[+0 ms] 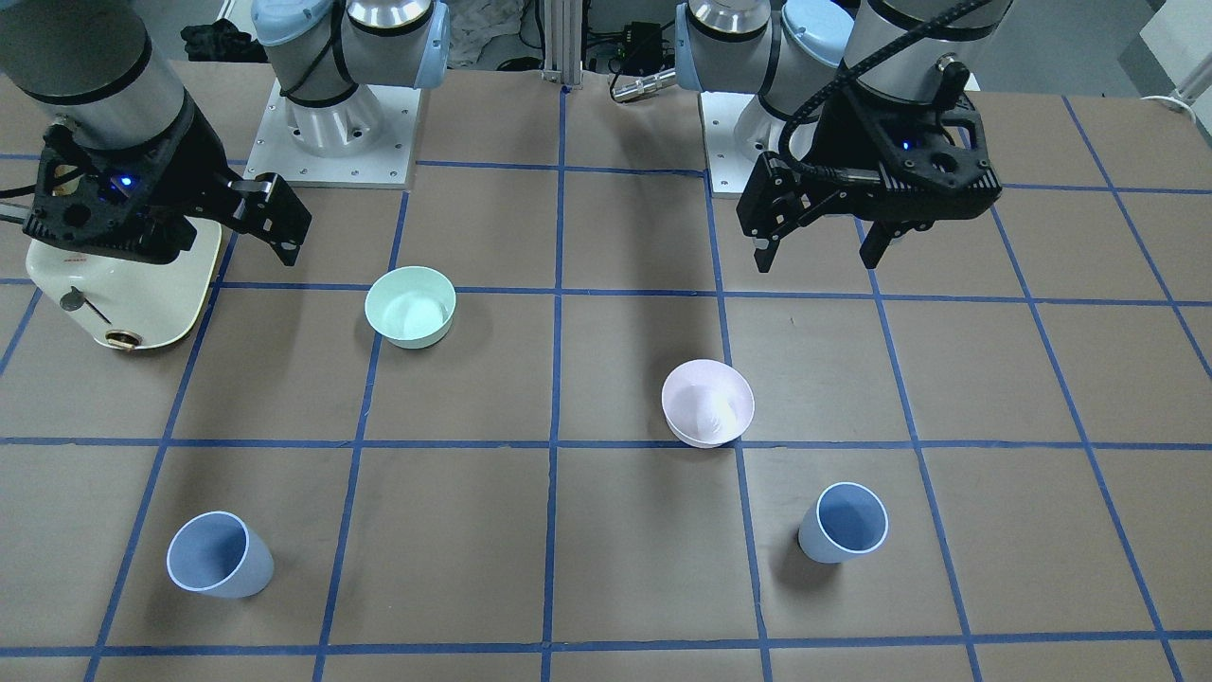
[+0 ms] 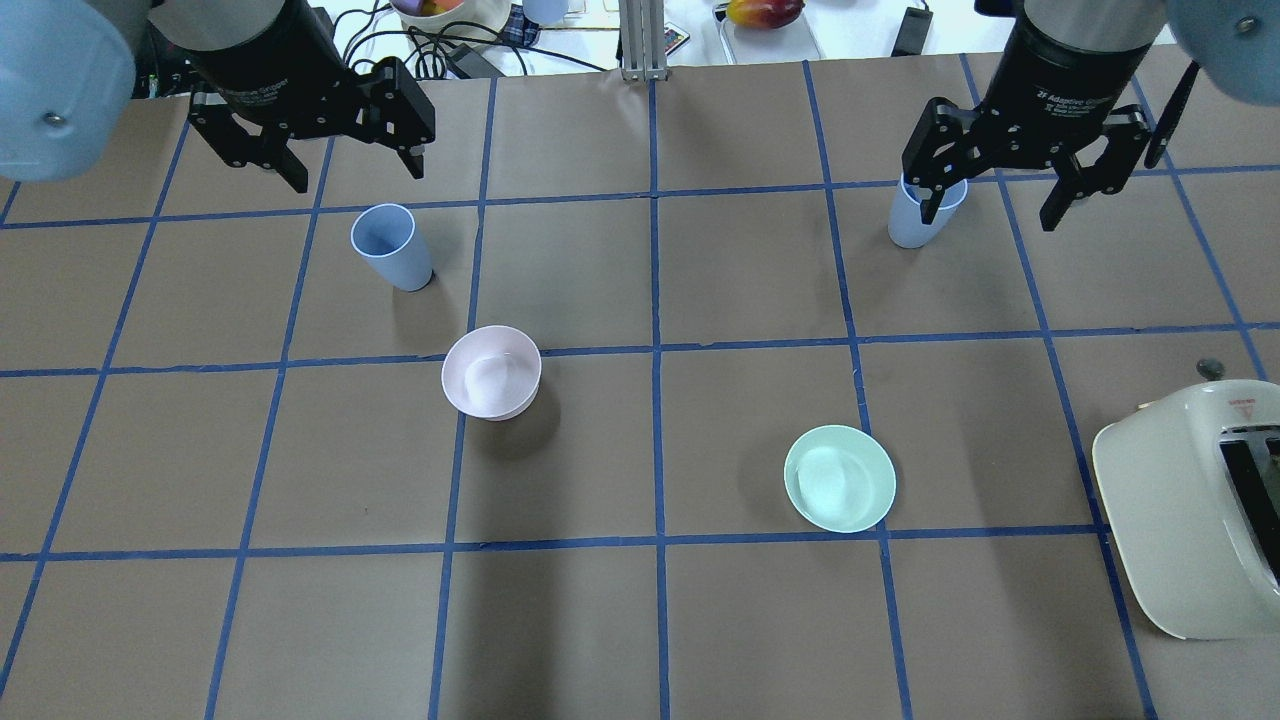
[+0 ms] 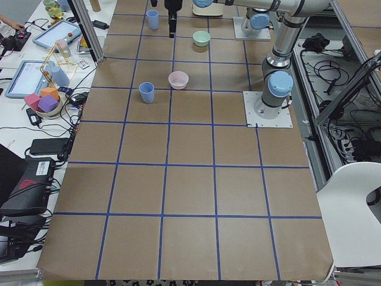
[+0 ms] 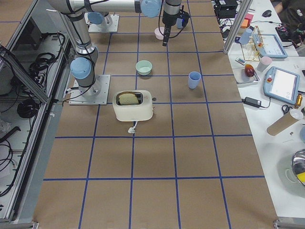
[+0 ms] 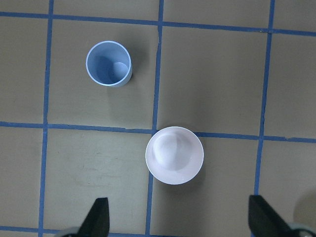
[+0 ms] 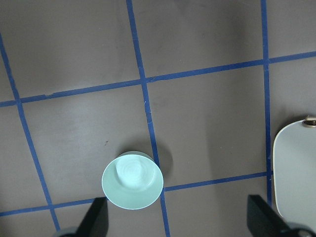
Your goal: Stack blue cups with both arms
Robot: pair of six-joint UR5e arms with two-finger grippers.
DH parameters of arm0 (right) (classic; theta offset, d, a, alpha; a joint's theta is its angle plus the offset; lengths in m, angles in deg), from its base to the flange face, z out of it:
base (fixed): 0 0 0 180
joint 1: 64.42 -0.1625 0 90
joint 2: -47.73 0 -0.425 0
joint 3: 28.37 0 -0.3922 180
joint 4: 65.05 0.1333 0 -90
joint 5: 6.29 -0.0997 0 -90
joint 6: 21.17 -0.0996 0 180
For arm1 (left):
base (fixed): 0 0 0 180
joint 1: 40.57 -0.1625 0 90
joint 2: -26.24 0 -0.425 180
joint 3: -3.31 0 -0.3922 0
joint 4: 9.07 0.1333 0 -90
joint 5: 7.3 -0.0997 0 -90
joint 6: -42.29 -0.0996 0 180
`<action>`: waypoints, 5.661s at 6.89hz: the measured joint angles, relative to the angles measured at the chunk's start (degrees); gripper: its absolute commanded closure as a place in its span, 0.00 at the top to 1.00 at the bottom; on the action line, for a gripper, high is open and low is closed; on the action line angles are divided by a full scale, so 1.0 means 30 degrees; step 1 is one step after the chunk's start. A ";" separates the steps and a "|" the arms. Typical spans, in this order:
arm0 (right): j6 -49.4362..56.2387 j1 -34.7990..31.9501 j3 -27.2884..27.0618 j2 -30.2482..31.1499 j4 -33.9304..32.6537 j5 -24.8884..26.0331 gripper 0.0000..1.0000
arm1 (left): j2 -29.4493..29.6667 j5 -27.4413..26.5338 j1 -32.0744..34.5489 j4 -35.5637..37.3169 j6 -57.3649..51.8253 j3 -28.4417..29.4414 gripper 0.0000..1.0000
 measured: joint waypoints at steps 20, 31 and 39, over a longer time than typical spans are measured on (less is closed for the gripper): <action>0.3759 0.2666 0.3721 -1.0194 -0.7758 -0.0221 0.87 | 0.8056 -0.1144 0.1065 0.8355 -0.1438 0.0280 0.00; 0.3090 0.2334 0.3950 -0.8897 -0.5218 -0.1087 0.00 | 0.6061 0.1932 0.4451 0.4684 0.4011 -0.0554 1.00; -0.6336 -0.6306 0.3346 -0.6197 -0.1398 -0.2780 0.00 | -0.1075 -0.0573 0.0346 0.1343 -0.0460 -0.2223 1.00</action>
